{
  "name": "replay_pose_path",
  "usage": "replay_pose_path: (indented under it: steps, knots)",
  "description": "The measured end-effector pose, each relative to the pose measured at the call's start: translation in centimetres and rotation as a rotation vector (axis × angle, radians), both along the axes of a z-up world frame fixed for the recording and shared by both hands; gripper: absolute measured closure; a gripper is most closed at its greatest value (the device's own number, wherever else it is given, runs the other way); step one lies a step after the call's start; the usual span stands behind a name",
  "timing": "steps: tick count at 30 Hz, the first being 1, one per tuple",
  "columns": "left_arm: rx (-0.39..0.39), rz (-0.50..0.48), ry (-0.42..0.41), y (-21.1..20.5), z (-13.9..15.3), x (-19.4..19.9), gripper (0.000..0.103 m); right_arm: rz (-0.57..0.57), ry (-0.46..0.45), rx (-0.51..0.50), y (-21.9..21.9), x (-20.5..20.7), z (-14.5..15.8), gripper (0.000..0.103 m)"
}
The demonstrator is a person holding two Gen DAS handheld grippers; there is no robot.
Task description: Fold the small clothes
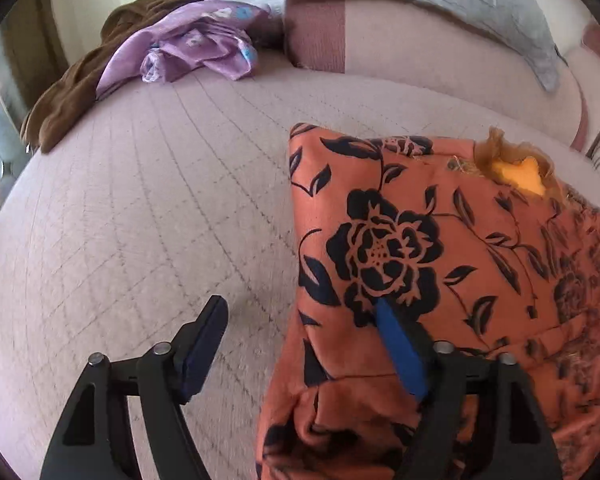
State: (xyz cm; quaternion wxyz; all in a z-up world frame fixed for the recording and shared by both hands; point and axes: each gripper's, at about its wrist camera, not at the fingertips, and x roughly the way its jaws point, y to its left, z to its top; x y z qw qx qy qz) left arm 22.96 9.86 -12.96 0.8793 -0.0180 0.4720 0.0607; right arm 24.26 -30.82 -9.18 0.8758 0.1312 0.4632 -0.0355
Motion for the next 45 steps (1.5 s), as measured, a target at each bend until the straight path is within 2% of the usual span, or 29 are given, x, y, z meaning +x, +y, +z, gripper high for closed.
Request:
replay_pose_path:
  steps: [2, 3, 4, 5, 6, 7, 8, 9, 11, 14, 16, 18, 20, 21, 23, 25, 26, 29, 32, 35, 38, 40, 41, 42, 43, 45]
  knots:
    - [0.018, 0.015, -0.003, 0.1, 0.0, 0.1, 0.013, 0.062, -0.088, 0.086, 0.5, 0.0, 2.3, 0.031]
    - [0.006, 0.019, 0.003, 0.3, 0.1, 0.1, 0.013, 0.09, -0.099, 0.133, 1.2, 0.3, 2.9, 0.025]
    - [-0.01, 0.029, 0.019, 0.6, 0.3, 0.1, 0.013, 0.128, -0.109, 0.225, 1.4, 0.9, 2.8, 0.019]
    - [-0.021, 0.039, 0.031, 0.8, 0.5, -0.1, 0.013, 0.136, -0.101, 0.275, 1.6, 1.4, 2.4, 0.015]
    - [-0.03, 0.052, 0.037, 1.1, 1.0, -0.5, 0.013, 0.131, -0.053, 0.309, 2.0, 2.0, 0.9, 0.009]
    - [-0.04, 0.05, 0.033, 1.3, 1.6, -1.1, 0.013, 0.122, 0.079, 0.34, 1.9, 3.2, -2.3, 0.011]
    - [-0.05, 0.041, 0.02, 1.6, 2.4, -2.0, 0.013, 0.085, 0.112, 0.364, 1.2, 3.3, -4.2, 0.012]
    - [-0.068, 0.028, -0.014, 2.0, 3.7, -3.8, 0.013, 0.072, 0.06, 0.38, 0.8, 2.5, -3.8, 0.012]
    - [-0.103, 0.012, -0.069, 2.7, 5.2, -7.2, 0.013, 0.063, 0.014, 0.389, 0.5, 0.9, -1.4, 0.012]
    - [-0.16, -0.001, -0.076, 4.1, 6.1, -13.1, 0.013, 0.089, -0.061, 0.361, -1.2, -3.5, 1.0, 0.012]
    - [-0.219, 0.01, -0.047, 4.9, 5.6, -17.2, 0.013, 0.101, -0.047, 0.37, -3.4, -7.7, 1.1, 0.012]
    - [-0.266, 0.023, -0.009, 5.4, 4.7, -20.6, 0.013, 0.091, 0.008, 0.371, -5.5, -12.0, -0.3, 0.013]
    - [-0.273, 0.042, 0.03, 5.6, 3.7, -23.1, 0.013, 0.076, 0.063, 0.377, -7.5, -15.9, -1.3, 0.013]
    - [-0.269, 0.047, 0.042, 5.5, 3.3, -24.1, 0.013, 0.077, 0.089, 0.389, -8.1, -17.9, -2.1, 0.014]
    - [-0.273, 0.081, 0.07, 5.5, 2.5, -26.1, 0.013, 0.081, 0.127, 0.41, -8.2, -21.7, -3.4, 0.024]
    - [-0.311, 0.105, 0.093, 5.5, 2.0, -27.4, 0.014, 0.076, 0.146, 0.428, -8.6, -25.0, -4.1, 0.037]
    - [-0.323, 0.113, 0.1, 5.3, 1.8, -28.0, 0.014, 0.077, 0.152, 0.445, -8.7, -26.4, -4.5, 0.039]
    - [-0.272, 0.086, 0.094, 4.2, 1.8, -29.0, 0.014, 0.098, 0.172, 0.458, -7.5, -28.1, -5.6, 0.041]
    - [-0.243, 0.081, 0.137, 3.2, 1.0, -29.1, 0.015, 0.13, 0.166, 0.448, -6.2, -28.1, -5.7, 0.048]
    - [-0.223, 0.081, 0.156, 2.4, 0.2, -29.3, 0.032, 0.127, 0.161, 0.436, -6.0, -28.2, -5.7, 0.049]
    - [-0.166, 0.085, 0.149, 2.0, -0.2, -29.5, 0.038, 0.111, 0.148, 0.452, -6.4, -28.6, -5.7, 0.049]
    - [-0.15, 0.074, 0.148, 1.7, 0.0, -29.7, 0.058, 0.082, 0.153, 0.482, -6.8, -28.7, -6.3, 0.047]
    - [-0.162, 0.065, 0.147, 1.7, 0.2, -29.8, 0.08, 0.082, 0.151, 0.493, -7.0, -28.8, -6.3, 0.047]
    - [-0.183, 0.053, 0.149, 1.7, 0.3, -29.8, 0.092, 0.093, 0.141, 0.482, -6.9, -28.9, -6.2, 0.046]
    - [-0.207, 0.046, 0.153, 1.7, 0.5, -29.8, 0.094, 0.106, 0.137, 0.469, -6.7, -28.8, -6.2, 0.042]
    - [-0.203, 0.037, 0.151, 1.6, 0.7, -29.9, 0.094, 0.137, 0.127, 0.45, -6.1, -28.8, -6.1, 0.038]
